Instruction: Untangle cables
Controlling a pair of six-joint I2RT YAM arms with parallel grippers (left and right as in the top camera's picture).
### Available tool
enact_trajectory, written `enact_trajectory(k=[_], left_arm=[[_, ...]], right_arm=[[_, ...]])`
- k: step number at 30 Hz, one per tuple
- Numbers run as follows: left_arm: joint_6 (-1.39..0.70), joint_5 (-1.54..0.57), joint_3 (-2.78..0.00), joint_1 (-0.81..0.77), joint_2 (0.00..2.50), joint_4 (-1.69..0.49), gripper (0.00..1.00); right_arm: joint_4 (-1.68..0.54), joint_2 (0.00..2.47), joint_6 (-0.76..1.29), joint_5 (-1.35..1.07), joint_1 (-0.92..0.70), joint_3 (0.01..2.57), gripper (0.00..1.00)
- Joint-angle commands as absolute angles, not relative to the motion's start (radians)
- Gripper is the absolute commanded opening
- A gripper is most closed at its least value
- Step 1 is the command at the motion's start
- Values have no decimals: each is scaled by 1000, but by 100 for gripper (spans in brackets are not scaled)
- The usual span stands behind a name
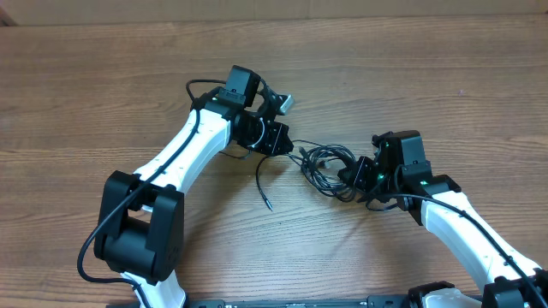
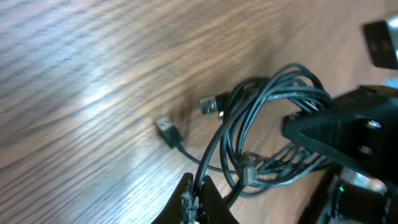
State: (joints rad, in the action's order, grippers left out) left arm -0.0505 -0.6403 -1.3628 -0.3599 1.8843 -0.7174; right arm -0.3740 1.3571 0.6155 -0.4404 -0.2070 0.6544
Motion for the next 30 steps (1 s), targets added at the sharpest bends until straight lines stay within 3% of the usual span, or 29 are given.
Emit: enact_trajectory(k=[1,6,11,18,25,30], left_arm=[[-88,-576,-1364,-337,1889,-715,4],[-92,-609,-1375,-319,1888,-770,6],[9,-791,-1456,-242,1888,-929,11],[75,-1019,-1529,-161,1888,-1022,27],[219,-984,-1526,-247,1888,-1068,37],[253,-737,-1526,-363,1888,-1064,38]], right_arm=[[-334,1353,635,-569,-197,654,6],[-302,1353,768,-608,-197,654,4],[-292,1353,836,-608,-197,654,4],[-259,1353,1024,-608,-197,654,4],[-194,1353,1131,-608,-197,654,4],[-188,1353,1126,-634,-197,654,4]])
